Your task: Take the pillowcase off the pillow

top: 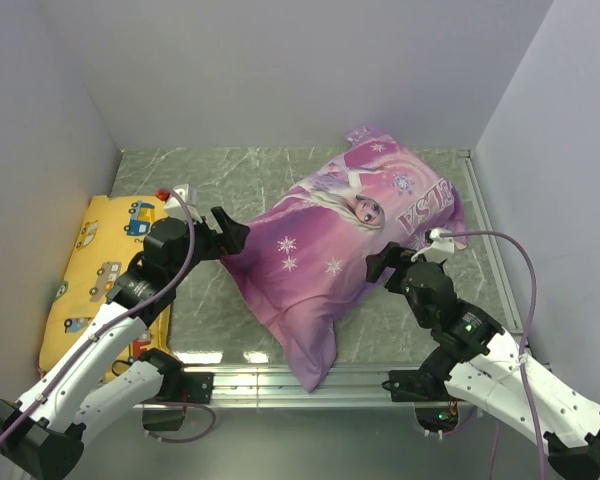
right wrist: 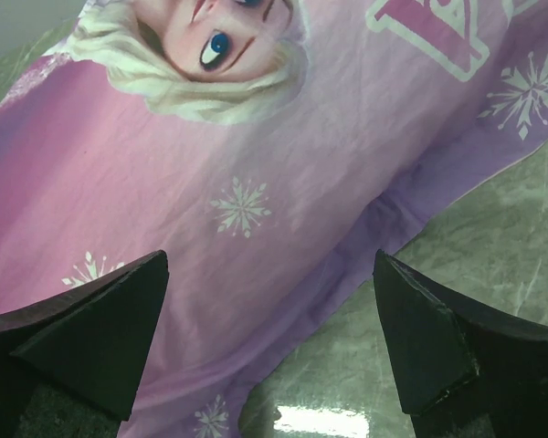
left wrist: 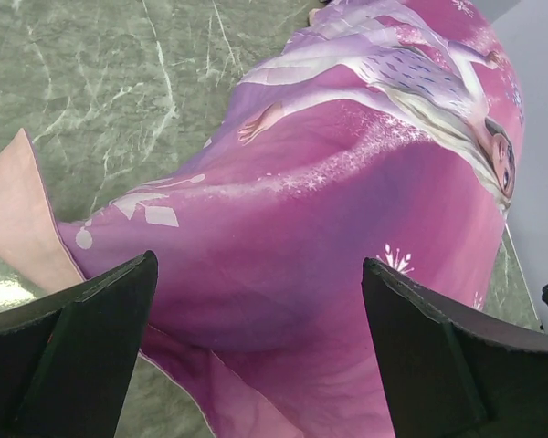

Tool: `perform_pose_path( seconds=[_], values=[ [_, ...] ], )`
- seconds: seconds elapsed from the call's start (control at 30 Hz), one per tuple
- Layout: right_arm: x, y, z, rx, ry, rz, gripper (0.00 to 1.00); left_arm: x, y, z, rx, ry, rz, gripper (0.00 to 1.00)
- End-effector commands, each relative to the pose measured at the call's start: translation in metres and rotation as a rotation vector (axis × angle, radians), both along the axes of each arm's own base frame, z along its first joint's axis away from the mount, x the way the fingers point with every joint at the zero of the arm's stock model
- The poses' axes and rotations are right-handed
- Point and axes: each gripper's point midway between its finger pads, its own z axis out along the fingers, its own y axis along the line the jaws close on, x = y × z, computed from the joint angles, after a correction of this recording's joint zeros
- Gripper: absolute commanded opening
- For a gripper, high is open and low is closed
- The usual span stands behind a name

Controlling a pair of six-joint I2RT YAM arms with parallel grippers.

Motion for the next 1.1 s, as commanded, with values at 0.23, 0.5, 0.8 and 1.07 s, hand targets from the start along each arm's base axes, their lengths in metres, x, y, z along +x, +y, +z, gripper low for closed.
perform_pose_path(
  seconds=[0.23, 0.5, 0.8, 1.07],
  values=[
    [0.005, 0.010, 0.015, -0.032, -0.056, 0.068, 1.00, -0.001, 0.011, 0.011, -0.020, -0.018, 0.064, 0.99],
    [0.013, 0.017, 0.007, -0.050, -0.031, 0.065, 1.00, 0.004, -0.012, -0.012, -0.077, 0.056, -0.002, 0.99],
    [0.036, 0.029, -0.011, 0.042, 0.014, 0.075, 1.00, 0.016, -0.041, -0.050, -0.062, 0.147, -0.031, 0.99],
    [0.056, 0.044, -0.041, 0.061, 0.060, 0.056, 1.00, 0.028, -0.024, -0.094, 0.009, 0.239, 0.114, 0.51]
  ],
)
